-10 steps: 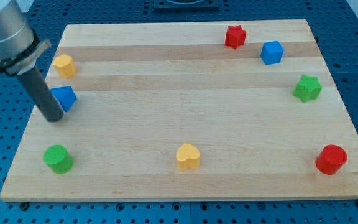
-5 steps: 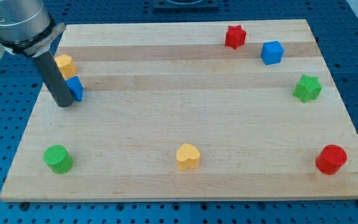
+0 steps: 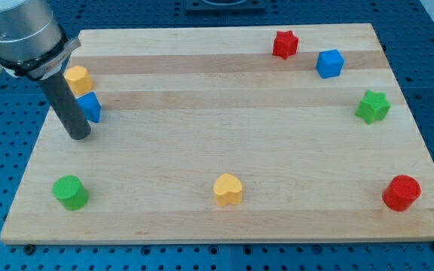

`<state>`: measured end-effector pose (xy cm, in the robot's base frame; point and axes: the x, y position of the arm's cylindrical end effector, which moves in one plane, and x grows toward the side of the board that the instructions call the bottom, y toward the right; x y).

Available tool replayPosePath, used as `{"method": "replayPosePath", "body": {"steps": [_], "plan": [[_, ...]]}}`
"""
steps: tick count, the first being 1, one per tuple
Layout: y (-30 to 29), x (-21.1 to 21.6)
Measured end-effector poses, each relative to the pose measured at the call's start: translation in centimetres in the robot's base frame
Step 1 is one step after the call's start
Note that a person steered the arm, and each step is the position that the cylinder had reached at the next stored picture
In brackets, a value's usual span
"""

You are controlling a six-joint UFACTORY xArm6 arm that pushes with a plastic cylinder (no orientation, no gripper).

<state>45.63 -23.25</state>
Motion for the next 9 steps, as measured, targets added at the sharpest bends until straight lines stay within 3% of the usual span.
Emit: {"method": "replayPosePath", "body": {"steps": [7, 8, 9], "plan": [[-3.4, 0.3], [1.6, 0.3], [11.7, 0.3]]}}
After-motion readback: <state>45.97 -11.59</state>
